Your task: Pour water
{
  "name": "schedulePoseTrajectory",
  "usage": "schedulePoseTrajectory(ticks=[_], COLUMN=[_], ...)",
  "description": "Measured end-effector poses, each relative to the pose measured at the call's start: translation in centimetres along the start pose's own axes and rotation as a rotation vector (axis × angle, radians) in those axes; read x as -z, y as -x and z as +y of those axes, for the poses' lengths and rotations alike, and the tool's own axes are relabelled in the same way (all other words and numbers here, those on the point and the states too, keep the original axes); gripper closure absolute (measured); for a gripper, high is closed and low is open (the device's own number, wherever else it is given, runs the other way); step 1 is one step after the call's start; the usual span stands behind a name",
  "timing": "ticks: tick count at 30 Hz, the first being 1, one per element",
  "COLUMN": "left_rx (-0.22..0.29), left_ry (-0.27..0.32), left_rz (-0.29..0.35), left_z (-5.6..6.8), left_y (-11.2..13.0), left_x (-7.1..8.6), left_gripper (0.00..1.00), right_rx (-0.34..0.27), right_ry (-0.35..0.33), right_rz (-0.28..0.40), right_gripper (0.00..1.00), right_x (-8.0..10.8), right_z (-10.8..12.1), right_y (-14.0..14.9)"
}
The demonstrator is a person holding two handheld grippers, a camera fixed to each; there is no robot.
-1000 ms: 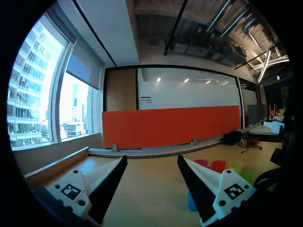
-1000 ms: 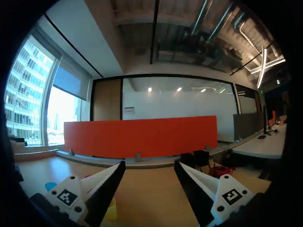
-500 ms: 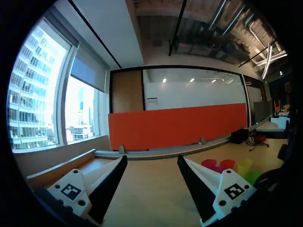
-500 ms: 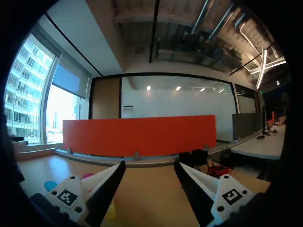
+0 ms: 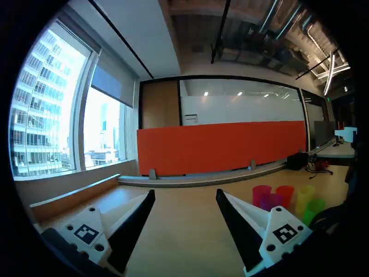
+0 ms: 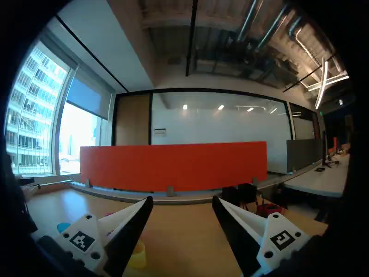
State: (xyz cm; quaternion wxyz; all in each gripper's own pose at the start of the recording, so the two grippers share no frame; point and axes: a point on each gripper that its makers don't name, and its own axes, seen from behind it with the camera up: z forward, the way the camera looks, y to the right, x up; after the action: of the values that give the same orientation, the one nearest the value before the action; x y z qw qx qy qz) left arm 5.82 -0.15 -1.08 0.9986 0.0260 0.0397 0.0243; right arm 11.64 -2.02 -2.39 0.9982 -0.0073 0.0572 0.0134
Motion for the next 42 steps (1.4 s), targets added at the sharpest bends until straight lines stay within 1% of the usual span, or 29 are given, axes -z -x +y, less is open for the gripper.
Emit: schedulePoseTrajectory(ticks=[7, 15, 21, 29, 35, 42], left_rx=[0.019, 0.025, 0.040, 0.038, 0.052, 0.050], left_ry=[0.002, -0.004, 0.008, 0.009, 0.020, 0.024], left_rz=[-0.002, -0.028, -0.033, -0.054, -0.070, -0.079], left_z=[0.2, 0.2, 0.6, 0.4, 0.4, 0.4], left_y=[1.3, 3.4, 4.1, 5.2, 5.8, 5.9], left_x=[-0.1, -0.2, -0.3, -0.5, -0.5, -0.6], left_gripper=[0.02, 0.02, 0.02, 0.02, 0.02, 0.01], right_rx=[-0.005, -0.010, -0.006, -0.002, -0.007, -0.015], right_ry=[0.006, 0.010, 0.012, 0.016, 0.016, 0.016], right_rz=[0.002, 0.010, 0.014, 0.012, 0.007, 0.006], right_gripper=[0.01, 0.01, 0.01, 0.01, 0.01, 0.01], right_x=[0.2, 0.3, 0.4, 0.5, 0.5, 0.5], right_z=[0.0, 0.0, 0.0, 0.0, -0.2, -0.2], right_y=[-0.3, -1.1, -1.6, -1.6, -1.5, -1.5])
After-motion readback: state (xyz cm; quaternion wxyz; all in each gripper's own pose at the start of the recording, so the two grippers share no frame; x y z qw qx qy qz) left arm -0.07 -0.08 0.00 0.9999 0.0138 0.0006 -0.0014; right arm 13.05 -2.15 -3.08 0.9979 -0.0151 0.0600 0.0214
